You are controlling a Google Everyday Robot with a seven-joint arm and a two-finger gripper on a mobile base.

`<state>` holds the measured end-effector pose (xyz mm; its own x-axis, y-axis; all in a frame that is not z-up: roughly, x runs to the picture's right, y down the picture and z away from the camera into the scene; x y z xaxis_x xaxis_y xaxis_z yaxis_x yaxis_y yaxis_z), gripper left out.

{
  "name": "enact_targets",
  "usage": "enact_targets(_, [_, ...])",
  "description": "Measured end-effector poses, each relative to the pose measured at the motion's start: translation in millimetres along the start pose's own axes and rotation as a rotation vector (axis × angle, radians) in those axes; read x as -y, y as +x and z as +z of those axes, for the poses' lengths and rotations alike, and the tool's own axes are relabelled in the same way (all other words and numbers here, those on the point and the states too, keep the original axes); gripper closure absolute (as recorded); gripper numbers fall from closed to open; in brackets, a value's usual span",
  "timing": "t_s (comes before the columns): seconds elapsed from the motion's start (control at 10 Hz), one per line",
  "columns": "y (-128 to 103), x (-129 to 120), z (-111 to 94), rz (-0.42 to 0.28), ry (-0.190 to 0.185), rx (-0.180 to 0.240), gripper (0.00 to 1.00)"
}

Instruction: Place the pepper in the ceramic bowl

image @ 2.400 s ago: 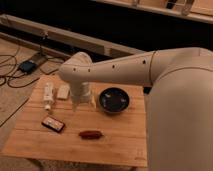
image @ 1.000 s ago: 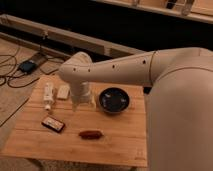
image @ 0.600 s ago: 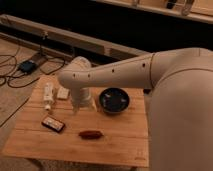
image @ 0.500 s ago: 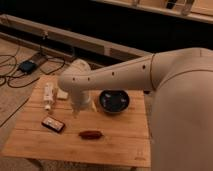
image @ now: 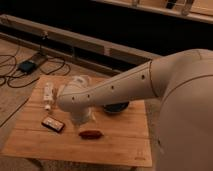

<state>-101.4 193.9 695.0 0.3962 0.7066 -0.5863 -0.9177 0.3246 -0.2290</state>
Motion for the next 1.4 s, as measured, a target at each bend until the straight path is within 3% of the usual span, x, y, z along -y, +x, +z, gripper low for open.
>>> enact_targets(0.5, [14, -25, 39, -0.184, 0.013, -0.054, 0.35])
enact_targets(0.9, [20, -26, 71, -0.235, 0.027, -0.121, 0.35])
enact_targets(1.4, [10, -8, 90, -0.227, 0.079, -0.151, 0.35])
